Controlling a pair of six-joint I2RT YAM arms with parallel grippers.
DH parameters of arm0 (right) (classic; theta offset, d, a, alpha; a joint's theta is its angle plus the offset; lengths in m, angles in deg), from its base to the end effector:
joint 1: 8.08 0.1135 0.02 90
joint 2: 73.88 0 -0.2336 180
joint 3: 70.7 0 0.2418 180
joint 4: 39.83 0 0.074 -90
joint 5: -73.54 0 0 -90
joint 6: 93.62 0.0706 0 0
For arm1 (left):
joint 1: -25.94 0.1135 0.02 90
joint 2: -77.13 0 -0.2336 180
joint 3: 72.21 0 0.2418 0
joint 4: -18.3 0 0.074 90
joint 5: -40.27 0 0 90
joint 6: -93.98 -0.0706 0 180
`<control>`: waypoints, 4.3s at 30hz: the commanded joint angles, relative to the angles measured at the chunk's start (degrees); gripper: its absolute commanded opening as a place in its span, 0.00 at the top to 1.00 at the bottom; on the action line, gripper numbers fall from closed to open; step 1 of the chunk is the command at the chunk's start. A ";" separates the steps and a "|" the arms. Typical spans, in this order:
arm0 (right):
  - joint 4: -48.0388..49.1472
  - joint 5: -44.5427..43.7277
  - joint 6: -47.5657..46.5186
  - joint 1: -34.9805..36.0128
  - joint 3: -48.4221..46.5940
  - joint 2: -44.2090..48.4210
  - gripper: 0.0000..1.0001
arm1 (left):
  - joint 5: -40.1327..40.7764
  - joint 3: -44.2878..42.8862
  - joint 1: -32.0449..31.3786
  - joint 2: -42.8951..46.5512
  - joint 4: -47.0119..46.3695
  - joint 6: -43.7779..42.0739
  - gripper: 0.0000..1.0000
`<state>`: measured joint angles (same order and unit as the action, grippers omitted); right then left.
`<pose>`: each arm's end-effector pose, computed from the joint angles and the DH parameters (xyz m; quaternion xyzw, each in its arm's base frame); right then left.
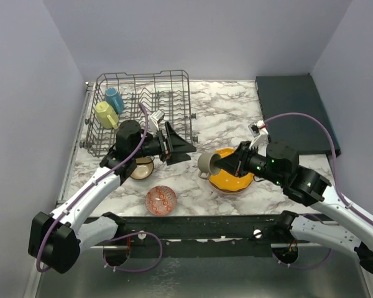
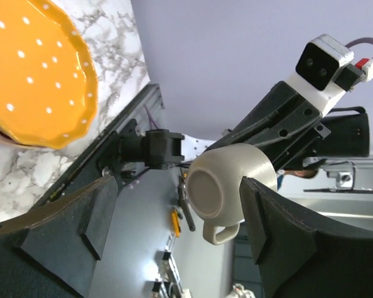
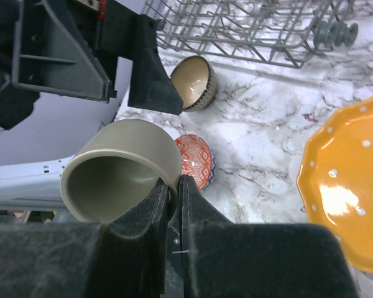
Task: Load the mixed dishes into the dish rack
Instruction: Turn the cup upside down in the dish rack.
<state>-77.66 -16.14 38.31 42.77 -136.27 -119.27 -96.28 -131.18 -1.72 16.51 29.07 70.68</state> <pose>0.1390 0.1714 0.3194 -0.0644 0.8046 0.4289 0.4055 0.2125 -0.1692 0.2837 -0.0059 0.7576 -0.6315 0.1652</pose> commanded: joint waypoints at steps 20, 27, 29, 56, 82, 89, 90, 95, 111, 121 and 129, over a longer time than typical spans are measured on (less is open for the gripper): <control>34.34 11.59 -10.65 0.30 10.35 3.47 0.99 | -12.09 4.39 1.82 2.75 -22.76 17.87 0.09; 38.51 13.34 -11.30 0.30 9.23 -0.09 0.99 | -13.69 3.47 1.82 3.07 -23.47 18.26 0.09; 40.82 13.45 -11.30 0.30 9.89 -0.07 0.99 | -13.99 3.42 1.82 3.27 -23.80 18.54 0.09; 52.95 15.02 -11.34 0.32 12.89 -5.29 0.99 | -15.32 4.11 1.82 4.55 -27.93 20.87 0.10; 53.93 13.59 -10.67 0.31 12.95 -8.10 0.99 | -16.47 3.68 1.73 4.46 -30.49 21.26 0.57; 50.89 12.49 -9.59 0.31 12.93 -7.05 0.78 | -15.53 4.11 1.73 4.24 -31.21 21.46 0.84; 50.35 11.98 -9.46 0.31 13.16 -6.60 0.75 | -15.27 4.12 1.73 4.19 -31.29 21.53 0.87; 48.67 10.31 -8.39 0.30 14.62 -3.82 0.60 | -14.58 3.96 1.80 3.78 -31.47 21.33 0.97; 27.21 1.59 -8.38 0.31 13.81 11.55 0.44 | -12.28 -3.39 2.89 -0.07 -8.98 5.48 1.00; 23.56 0.47 -8.47 0.30 13.80 13.07 0.43 | -1.08 -15.78 3.56 -4.68 24.23 -18.10 1.00; 19.90 1.33 -9.19 0.30 12.78 11.49 0.43 | 23.75 -30.85 4.45 -10.16 48.05 -35.26 1.00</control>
<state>-54.65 -14.17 29.92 42.84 -122.50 -107.25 -89.48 -154.44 2.10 8.16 61.62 47.51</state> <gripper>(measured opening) 0.568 0.679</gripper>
